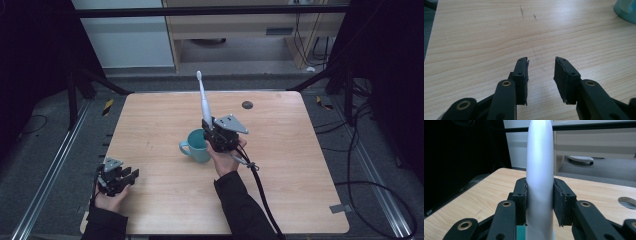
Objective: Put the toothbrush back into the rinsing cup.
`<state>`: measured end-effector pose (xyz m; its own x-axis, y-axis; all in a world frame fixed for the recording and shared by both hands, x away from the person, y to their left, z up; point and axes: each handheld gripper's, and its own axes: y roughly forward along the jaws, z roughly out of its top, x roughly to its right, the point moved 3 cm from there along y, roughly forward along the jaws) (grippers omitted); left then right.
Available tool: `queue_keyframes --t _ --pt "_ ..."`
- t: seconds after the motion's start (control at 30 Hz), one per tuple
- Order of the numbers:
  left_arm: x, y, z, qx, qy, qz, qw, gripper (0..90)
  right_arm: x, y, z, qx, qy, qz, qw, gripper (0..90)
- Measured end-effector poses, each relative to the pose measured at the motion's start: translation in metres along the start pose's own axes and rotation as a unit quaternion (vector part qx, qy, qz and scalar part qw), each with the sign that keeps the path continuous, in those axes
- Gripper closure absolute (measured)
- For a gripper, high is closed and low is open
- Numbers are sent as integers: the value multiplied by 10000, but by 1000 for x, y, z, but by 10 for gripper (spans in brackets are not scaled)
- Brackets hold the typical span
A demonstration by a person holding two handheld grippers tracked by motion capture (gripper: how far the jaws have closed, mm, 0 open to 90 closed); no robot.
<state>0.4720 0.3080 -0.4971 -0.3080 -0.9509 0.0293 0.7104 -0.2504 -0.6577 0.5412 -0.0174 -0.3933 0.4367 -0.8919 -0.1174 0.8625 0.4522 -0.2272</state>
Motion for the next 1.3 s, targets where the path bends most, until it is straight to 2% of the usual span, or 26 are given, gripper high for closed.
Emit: queue_keyframes --t 0.07,0.33,0.53,0.77,1.03,1.3 --pt "0 0 0 2 -4 -2 10000 633 -2 6 -1 23 81 39 10000 661" --pt "-1 0 0 0 -12 -9 10000 633 -14 27 -7 -4 75 52 10000 661" --pt "-1 0 0 0 -14 2 10000 633 -14 41 -18 -208 44 -25 9998 661" --pt "-1 0 0 1 -4 2 10000 633 -13 45 -26 -340 38 -82 9994 661" --pt "-1 0 0 -5 4 9 10000 633 -12 50 -42 -746 -10 -111 9972 659" --pt "-1 0 0 -4 7 13 10000 633 -11 52 -48 -961 -56 -193 9952 656"
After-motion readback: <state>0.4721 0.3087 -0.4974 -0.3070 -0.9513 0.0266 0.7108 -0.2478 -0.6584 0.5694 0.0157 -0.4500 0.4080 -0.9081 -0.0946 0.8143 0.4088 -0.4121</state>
